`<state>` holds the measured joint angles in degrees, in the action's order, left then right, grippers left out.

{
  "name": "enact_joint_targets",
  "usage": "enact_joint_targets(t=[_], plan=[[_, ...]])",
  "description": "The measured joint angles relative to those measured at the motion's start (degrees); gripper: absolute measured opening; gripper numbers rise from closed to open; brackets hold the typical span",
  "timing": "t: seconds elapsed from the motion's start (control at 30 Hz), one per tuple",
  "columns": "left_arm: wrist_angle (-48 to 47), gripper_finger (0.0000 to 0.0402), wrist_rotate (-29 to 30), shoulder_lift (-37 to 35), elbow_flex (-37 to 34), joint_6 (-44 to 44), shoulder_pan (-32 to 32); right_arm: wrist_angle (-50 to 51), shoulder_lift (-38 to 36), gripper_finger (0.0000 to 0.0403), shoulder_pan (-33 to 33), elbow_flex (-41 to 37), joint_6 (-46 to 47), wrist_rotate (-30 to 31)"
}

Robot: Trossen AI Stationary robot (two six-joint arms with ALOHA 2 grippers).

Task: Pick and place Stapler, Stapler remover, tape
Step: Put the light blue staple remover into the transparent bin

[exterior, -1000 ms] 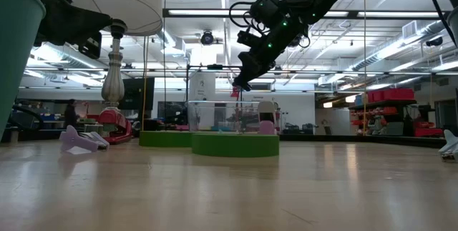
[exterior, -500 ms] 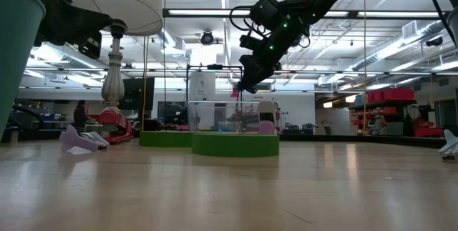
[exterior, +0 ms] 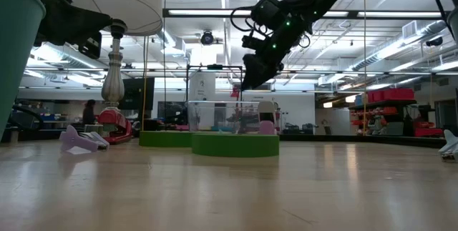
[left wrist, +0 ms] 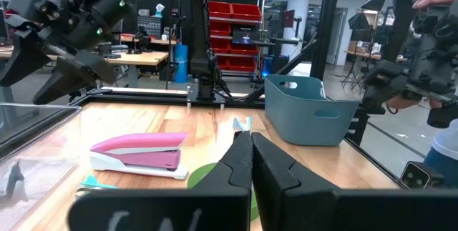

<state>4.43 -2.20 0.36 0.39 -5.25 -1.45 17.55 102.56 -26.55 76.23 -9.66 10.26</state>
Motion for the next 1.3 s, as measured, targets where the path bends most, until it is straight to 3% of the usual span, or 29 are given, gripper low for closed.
enact_joint_targets(t=[0.47,1.1,1.3], plan=[[0.00,0.0003,0.00,0.00,0.00,0.01,-0.02,5.34,-9.05,0.0327,3.39,0.00,-2.78,-4.19],[0.00,0.0003,-0.01,0.00,0.00,0.00,-0.01,33.43,-17.77,0.0325,16.72,0.00,-13.27,-5.43],[0.02,0.0003,-0.01,0.00,0.01,0.00,-0.02,37.41,-20.62,0.0325,20.46,-2.42,-13.38,-10.82]])
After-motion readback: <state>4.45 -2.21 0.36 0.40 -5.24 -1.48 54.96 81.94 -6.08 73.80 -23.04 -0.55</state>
